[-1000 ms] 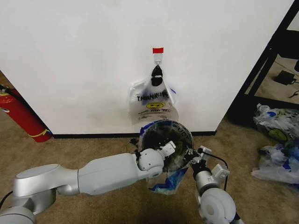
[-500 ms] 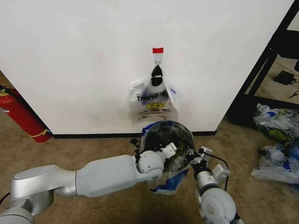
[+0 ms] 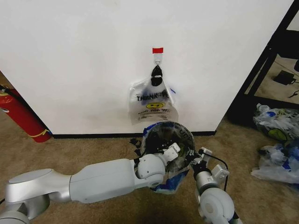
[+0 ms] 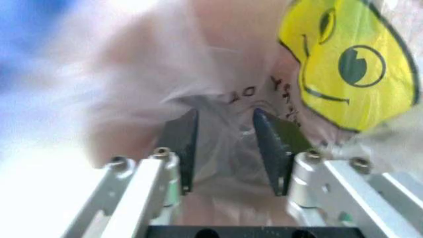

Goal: Pick up the garbage bag from the wall and place it over the trash bin.

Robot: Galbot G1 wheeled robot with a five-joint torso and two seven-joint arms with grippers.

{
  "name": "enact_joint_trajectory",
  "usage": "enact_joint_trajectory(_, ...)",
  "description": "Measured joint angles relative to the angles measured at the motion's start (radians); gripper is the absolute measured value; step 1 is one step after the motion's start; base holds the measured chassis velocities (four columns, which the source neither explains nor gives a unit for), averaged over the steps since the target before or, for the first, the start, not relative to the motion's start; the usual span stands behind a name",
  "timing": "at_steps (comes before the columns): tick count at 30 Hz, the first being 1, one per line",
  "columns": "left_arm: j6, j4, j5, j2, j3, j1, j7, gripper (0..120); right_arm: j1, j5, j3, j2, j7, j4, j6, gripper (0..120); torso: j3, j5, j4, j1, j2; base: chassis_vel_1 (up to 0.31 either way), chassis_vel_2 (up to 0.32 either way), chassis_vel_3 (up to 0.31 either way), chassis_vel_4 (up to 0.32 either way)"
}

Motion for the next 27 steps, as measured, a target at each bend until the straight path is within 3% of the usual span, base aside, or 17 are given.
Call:
enact_joint_trajectory(6,-0.098,-0.093,0.018,0.078,-0.155,0.106,0.036,58,0.003,0.031,0.007,0.005,0.001,-0.017,0.004,0,0.000,-0.0001,-0.0001,0.000,0.000,0.000,0.000,0.000,0.000)
enact_joint_trajectory(10,-0.255,-0.241,0.047,0.206,-0.352,0.335,0.047,86,0.010,0.089,0.028,0.045,0.026,-0.026,0.003,0,0.000,-0.0002,0.0004,0.000,0.000,0.000,0.000,0.000,0.000)
enact_joint_trajectory(12,-0.271,-0.257,0.052,0.211,-0.371,0.364,0.048,88,0.011,0.094,0.033,0.053,0.029,-0.027,0.002,0,0.000,0.0000,0.0010,0.000,0.000,0.000,0.000,0.000,0.000)
enact_joint_trajectory(13,-0.287,-0.271,0.052,0.210,-0.385,0.386,0.053,94,-0.001,0.096,0.058,0.068,0.032,-0.025,-0.002,0,0.000,0.0002,0.0013,0.000,0.000,0.000,0.000,0.000,0.000)
enact_joint_trajectory(14,-0.291,-0.272,0.052,0.209,-0.386,0.387,0.055,95,-0.007,0.096,0.067,0.072,0.033,-0.022,-0.003,0,0.000,0.0001,0.0011,0.000,0.000,0.000,0.000,0.000,0.000)
enact_joint_trajectory(15,-0.299,-0.283,0.054,0.207,-0.394,0.398,0.068,98,-0.017,0.093,0.088,0.082,0.040,-0.017,-0.005,0,0.000,-0.0004,-0.0010,0.000,0.000,0.000,0.000,0.000,0.000)
enact_joint_trajectory(20,-0.305,-0.342,0.055,0.217,-0.436,0.447,0.079,100,-0.011,0.092,0.097,0.084,0.049,-0.021,-0.012,0,0.000,0.0000,-0.0008,0.000,0.000,0.000,0.000,0.000,0.000)
enact_joint_trajectory(22,-0.307,-0.383,0.041,0.227,-0.486,0.500,0.079,100,-0.001,0.098,0.102,0.088,0.053,-0.024,-0.013,0,0.000,0.0000,0.0008,0.000,0.000,0.000,0.000,0.000,0.000)
enact_joint_trajectory(27,-0.345,-0.437,0.026,0.237,-0.626,0.632,0.077,100,0.008,0.132,0.124,0.113,0.062,-0.026,-0.013,0,0.000,0.0001,0.0001,0.000,0.000,0.000,0.000,0.000,0.000)
